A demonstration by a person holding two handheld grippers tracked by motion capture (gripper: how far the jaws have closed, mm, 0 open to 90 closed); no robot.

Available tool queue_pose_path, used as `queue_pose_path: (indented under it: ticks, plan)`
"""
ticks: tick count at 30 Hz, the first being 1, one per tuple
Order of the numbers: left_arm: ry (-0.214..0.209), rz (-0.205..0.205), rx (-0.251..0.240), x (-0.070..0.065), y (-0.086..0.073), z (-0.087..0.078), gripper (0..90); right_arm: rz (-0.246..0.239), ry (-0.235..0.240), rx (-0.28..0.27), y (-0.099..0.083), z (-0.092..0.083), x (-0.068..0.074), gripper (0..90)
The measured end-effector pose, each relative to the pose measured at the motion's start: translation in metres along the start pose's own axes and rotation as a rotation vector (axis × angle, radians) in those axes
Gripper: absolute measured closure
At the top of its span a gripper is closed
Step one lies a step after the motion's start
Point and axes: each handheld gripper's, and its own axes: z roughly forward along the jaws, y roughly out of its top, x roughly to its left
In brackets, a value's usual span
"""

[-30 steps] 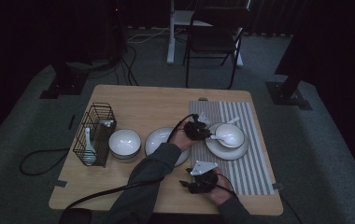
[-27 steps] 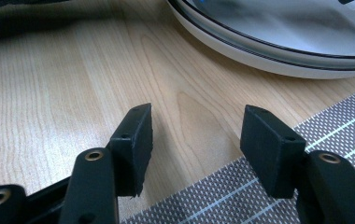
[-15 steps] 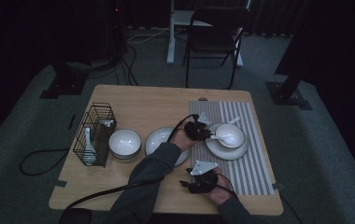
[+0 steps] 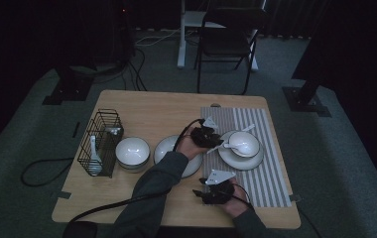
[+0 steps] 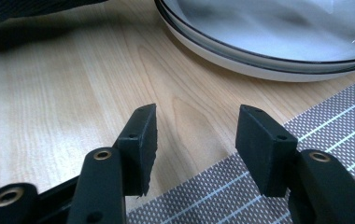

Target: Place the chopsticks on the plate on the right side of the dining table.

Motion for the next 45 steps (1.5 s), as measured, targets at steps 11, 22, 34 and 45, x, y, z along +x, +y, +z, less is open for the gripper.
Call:
queue_pose_path:
  ticks: [11,22,34,45]
  plan:
    - [0.011,-0.026,-0.031,-0.002,-0.003,-0.02,65.8,0.014,-0.023,-0.024,0.006,-0.016,-0.001,48.0]
    - [0.028,-0.022,-0.052,-0.005,-0.008,-0.034,63.3,0.049,-0.084,-0.035,0.007,-0.036,-0.009,52.2]
    - [0.04,-0.038,-0.063,-0.007,-0.017,-0.045,61.4,0.094,-0.181,-0.072,0.006,-0.063,-0.027,53.2]
    - [0.047,-0.036,-0.051,-0.01,-0.025,-0.045,60.9,0.117,-0.27,-0.114,0.005,-0.09,-0.045,53.3]
